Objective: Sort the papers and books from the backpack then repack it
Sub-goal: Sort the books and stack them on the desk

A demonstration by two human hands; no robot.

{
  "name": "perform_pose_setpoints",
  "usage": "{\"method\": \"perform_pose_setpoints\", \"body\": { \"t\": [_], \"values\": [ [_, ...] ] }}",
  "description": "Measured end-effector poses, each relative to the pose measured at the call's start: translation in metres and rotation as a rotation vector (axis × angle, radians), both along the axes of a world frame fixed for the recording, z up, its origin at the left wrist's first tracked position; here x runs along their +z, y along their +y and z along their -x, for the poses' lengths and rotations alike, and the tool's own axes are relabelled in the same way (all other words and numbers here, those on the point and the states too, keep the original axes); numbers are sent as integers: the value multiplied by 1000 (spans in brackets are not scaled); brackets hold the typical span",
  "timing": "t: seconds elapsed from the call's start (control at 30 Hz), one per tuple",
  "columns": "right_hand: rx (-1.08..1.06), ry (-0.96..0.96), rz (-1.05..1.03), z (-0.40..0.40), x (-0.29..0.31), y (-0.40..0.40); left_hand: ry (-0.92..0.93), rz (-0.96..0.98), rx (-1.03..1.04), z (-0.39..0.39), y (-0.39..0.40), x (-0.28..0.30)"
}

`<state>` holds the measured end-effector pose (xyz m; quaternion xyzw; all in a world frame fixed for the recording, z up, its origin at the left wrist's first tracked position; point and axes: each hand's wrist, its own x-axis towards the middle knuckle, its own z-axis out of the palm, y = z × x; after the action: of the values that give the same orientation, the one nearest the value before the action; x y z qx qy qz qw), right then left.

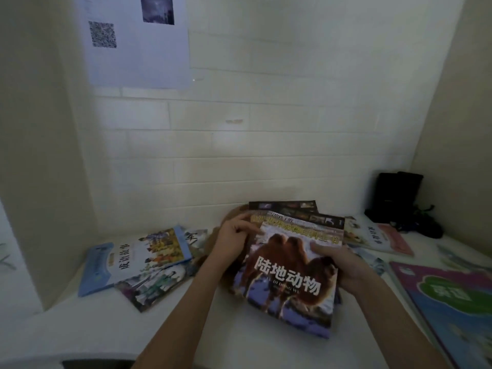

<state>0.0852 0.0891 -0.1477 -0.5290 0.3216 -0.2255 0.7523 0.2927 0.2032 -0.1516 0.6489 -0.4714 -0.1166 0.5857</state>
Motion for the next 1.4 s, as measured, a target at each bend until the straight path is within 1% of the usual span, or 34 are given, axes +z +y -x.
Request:
{"method": "perform_pose_setpoints", "body": {
  "t": [0.07,0.13,0.17,0.2,0.27,0.33,0.37,0.4,0.43,0.47,0.53,0.57,0.63,0.7,0.77,0.83,0.87,0.9,0.97,1.03,1.1,1.17,1.2,1.27,1.3,1.33,1.4],
  "values": [
    [-91,-141,121,13,7,-5,161,18,-18,10,-10,13],
    [-206,-246,317,26,23,-11,302,-27,-156,26,-21,32],
    [-254,-272,393,31,35,-12,330,-32,-219,39,-25,44],
    [-302,-288,459,37,44,-15,353,-12,-256,52,-31,54],
    [-425,-290,598,49,64,-15,490,40,-341,79,-39,72],
    [-526,-281,654,62,71,-18,671,98,-500,100,-50,79],
    [-590,-250,662,68,69,-19,718,134,-578,105,-56,75],
    [-650,-215,672,74,65,-21,719,151,-609,107,-61,69],
    [-685,-175,668,81,58,-22,668,132,-636,110,-62,61],
    [-693,-122,657,87,47,-26,562,74,-603,114,-66,51],
    [-638,8,604,99,26,-32,312,-57,-455,125,-71,30],
    [-574,48,563,103,16,-33,265,-91,-400,130,-73,20],
    [-509,77,507,109,2,-35,353,-78,-387,139,-74,8],
    [-548,45,515,110,4,-35,413,-38,-387,146,-75,10],
    [-609,-6,563,109,18,-31,386,22,-324,153,-82,19],
    [-723,22,680,114,36,-37,363,104,-283,166,-93,32],
    [-785,88,746,121,46,-44,350,136,-284,176,-100,38],
    [-836,205,812,132,57,-50,320,143,-287,188,-107,43],
    [-867,563,897,160,74,-64,189,132,-301,214,-118,47],
    [-778,878,882,189,82,-72,26,41,-281,244,-128,38],
    [-603,1113,880,214,77,-75,-59,-132,-313,271,-133,23],
    [-463,1261,855,234,56,-80,-174,-326,-323,292,-138,4],
    [-460,1324,770,241,41,-80,-273,-418,-318,299,-139,-5],
    [-524,1374,647,248,8,-81,-526,-583,-245,308,-139,-18],
    [-548,1396,669,248,-6,-80,-629,-653,-205,310,-140,-23],
    [-579,1441,734,245,-15,-77,-704,-703,-186,310,-140,-24],
    [-648,1491,904,234,-17,-73,-806,-725,-187,306,-143,-18]
  ]
}}
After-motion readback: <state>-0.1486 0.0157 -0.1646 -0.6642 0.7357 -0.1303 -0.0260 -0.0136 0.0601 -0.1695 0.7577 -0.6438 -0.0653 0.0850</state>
